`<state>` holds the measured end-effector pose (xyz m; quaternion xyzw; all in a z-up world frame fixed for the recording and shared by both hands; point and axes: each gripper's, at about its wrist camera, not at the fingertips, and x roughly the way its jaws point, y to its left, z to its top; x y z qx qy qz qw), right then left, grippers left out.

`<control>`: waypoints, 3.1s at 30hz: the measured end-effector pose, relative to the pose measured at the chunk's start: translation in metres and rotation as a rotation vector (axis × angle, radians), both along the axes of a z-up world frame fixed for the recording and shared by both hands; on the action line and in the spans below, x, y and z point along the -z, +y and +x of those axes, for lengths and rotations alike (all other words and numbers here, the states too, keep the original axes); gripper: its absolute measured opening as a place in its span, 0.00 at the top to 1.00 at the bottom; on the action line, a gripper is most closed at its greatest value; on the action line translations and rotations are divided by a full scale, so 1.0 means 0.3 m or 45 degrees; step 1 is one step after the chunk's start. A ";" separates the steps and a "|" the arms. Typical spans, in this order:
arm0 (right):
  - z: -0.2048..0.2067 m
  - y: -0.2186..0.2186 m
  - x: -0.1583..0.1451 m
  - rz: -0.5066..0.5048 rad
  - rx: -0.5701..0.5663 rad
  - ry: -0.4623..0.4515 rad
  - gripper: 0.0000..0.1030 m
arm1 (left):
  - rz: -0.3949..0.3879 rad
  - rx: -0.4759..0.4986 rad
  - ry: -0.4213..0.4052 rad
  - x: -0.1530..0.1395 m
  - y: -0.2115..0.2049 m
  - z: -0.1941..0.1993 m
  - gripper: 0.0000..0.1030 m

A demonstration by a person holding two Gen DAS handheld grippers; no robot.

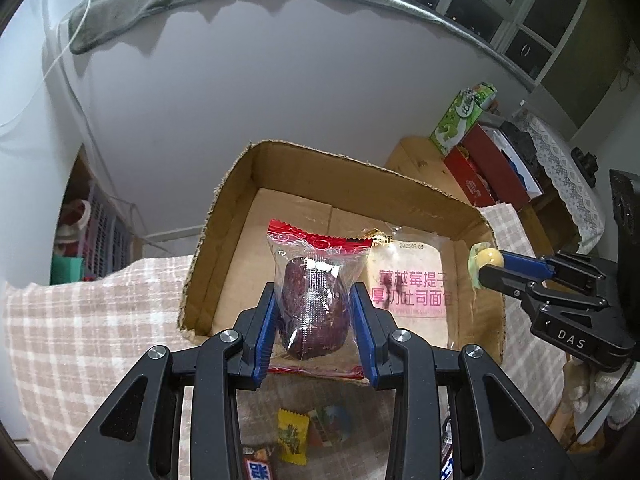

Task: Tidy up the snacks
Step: 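Carry the red-wrapped snack with the left tool while the right tool carries the yellow candy into the box, then open the left tool in the box while the right tool releases the yellow candy, then grasp the red patterned round snack with the left tool while the right tool grasps a chocolate bar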

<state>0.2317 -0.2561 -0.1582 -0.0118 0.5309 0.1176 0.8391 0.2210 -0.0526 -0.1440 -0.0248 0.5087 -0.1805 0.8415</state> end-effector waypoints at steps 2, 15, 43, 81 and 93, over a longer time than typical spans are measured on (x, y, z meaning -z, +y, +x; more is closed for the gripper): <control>0.008 -0.005 0.009 -0.007 0.011 0.008 0.72 | 0.001 0.003 0.020 0.008 -0.003 0.008 0.58; -0.016 0.001 -0.030 0.002 0.013 -0.010 0.43 | 0.013 -0.008 -0.005 -0.034 0.012 -0.008 0.38; -0.421 0.044 -0.086 0.158 -0.036 0.068 0.43 | -0.060 -0.216 -0.029 -0.101 0.379 -0.467 0.38; -0.439 0.119 0.242 0.195 0.164 0.471 0.44 | 0.177 -0.051 0.161 0.219 0.325 -0.612 0.38; -0.434 0.093 0.242 0.244 0.168 0.461 0.63 | 0.149 -0.050 0.161 0.232 0.306 -0.619 0.62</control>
